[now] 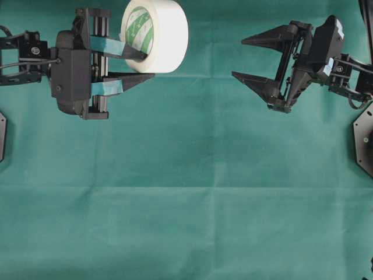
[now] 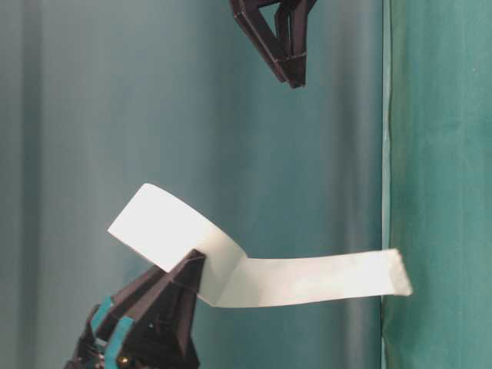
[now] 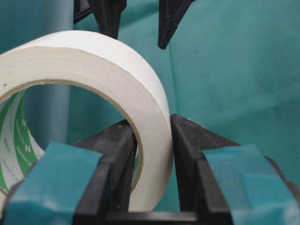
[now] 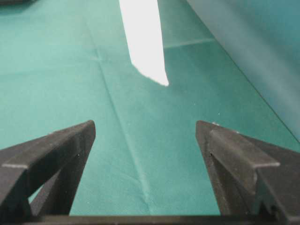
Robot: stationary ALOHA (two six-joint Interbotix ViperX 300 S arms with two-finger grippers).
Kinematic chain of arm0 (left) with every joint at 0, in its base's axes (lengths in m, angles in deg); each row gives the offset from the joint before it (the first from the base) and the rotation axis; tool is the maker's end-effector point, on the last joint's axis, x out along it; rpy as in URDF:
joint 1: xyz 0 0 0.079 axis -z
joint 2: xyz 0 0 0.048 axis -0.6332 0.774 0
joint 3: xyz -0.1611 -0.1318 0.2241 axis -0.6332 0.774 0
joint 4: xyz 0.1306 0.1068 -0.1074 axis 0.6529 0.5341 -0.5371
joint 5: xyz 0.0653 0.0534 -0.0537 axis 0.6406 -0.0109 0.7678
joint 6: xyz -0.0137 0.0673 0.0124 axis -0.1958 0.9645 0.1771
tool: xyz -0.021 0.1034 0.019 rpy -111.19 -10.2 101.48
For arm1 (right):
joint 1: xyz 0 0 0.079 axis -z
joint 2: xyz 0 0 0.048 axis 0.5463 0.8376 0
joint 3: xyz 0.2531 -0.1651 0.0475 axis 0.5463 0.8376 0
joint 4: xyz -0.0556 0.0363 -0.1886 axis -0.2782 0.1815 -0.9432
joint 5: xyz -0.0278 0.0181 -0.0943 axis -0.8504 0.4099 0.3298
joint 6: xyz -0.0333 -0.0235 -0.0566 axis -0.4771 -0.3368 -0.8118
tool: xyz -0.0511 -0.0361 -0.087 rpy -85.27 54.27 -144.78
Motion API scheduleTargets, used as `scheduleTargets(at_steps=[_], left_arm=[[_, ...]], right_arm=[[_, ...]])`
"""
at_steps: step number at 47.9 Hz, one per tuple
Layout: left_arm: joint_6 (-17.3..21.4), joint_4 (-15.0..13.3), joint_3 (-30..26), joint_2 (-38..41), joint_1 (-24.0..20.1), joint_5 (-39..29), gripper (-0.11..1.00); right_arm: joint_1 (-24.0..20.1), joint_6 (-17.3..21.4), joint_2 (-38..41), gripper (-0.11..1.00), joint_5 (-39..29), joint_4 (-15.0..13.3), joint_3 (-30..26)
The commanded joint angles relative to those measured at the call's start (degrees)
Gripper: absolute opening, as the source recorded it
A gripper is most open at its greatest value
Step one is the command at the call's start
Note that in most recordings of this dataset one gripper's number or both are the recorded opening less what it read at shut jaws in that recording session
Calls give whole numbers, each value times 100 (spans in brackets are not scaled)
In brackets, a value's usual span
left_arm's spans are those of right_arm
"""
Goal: Peel off the duct tape with your right arm.
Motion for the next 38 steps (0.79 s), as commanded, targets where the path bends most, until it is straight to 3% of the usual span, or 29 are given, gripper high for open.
scheduleTargets(at_steps=[1, 38], left_arm=[[-18, -9, -35, 0, 18, 167, 21], [-510, -9, -18, 545, 686, 439, 21]], right_arm=[[-35, 9, -79, 65, 26, 9, -88], [-97, 9, -79, 65, 26, 9, -53]])
